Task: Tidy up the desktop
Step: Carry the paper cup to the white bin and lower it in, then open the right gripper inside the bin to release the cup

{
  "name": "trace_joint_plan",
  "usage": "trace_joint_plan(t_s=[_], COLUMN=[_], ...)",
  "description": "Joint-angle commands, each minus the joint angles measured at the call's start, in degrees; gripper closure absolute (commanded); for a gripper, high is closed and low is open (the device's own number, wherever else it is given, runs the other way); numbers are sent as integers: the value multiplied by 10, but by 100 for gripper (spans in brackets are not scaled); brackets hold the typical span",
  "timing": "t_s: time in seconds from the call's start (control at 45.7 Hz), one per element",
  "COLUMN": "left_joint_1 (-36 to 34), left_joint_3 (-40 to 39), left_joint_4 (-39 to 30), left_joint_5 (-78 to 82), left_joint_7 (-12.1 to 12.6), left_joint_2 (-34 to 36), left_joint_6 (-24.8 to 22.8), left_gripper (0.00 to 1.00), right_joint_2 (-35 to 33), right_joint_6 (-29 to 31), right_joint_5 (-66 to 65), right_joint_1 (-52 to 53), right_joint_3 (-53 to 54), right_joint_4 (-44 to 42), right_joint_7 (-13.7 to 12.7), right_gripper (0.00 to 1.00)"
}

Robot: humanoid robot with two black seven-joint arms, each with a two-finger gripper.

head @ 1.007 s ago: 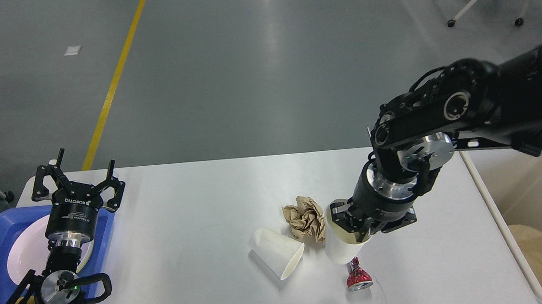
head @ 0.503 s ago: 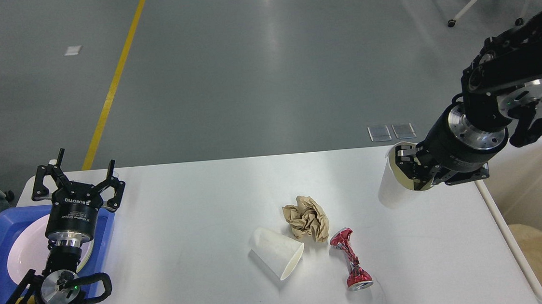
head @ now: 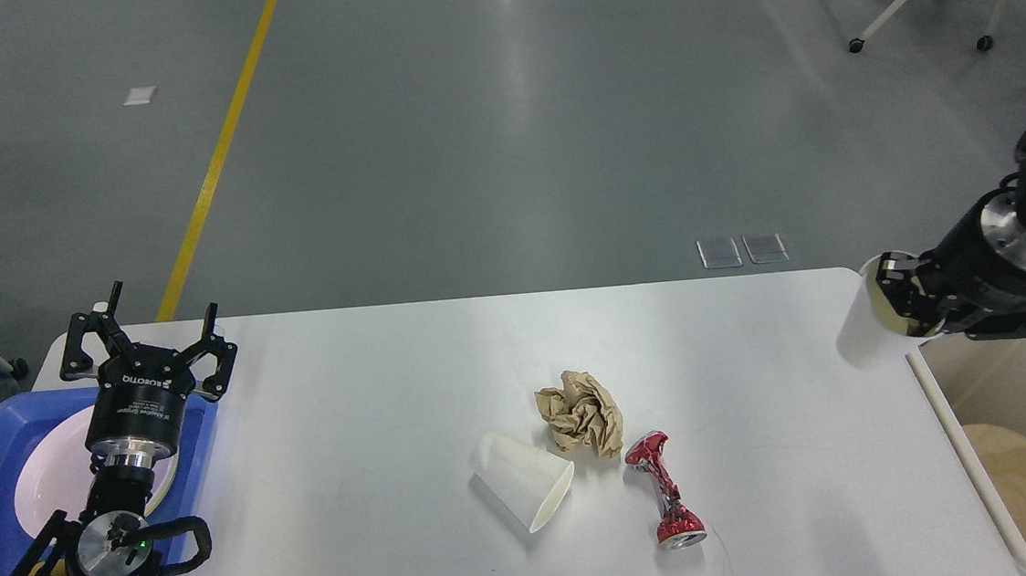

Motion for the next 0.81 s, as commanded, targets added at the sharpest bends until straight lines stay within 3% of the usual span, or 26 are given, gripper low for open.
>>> trace_joint_plan(t_s=[0.0, 0.131, 0.416, 0.569, 0.788], left_joint_1=[0, 0, 0, 0, 0], left_joint_3=[0, 0, 0, 0, 0], left_joint_4=[0, 0, 0, 0, 0], left_joint_5=[0, 0, 0, 0, 0], left_joint_7=[0, -1, -1, -1, 0], left_joint_2=[0, 0, 0, 0, 0], left_joint_6=[0, 0, 0, 0, 0], left_gripper=[4, 4, 4, 4, 4], right_joint_2=[-70, -128, -142, -121, -30], right_joint_6=[-1, 0, -4, -39, -128], right_joint_5=[-1, -7, -9, -9, -10], right_joint_1=[-93, -223, -523, -717, -843], right_joint_3=[-17, 2, 183, 332, 354], right_joint_4=[-91, -217, -490, -672, -789], right_joint_7=[-1, 0, 0, -3, -10], right_gripper=[100, 100, 100, 100, 100])
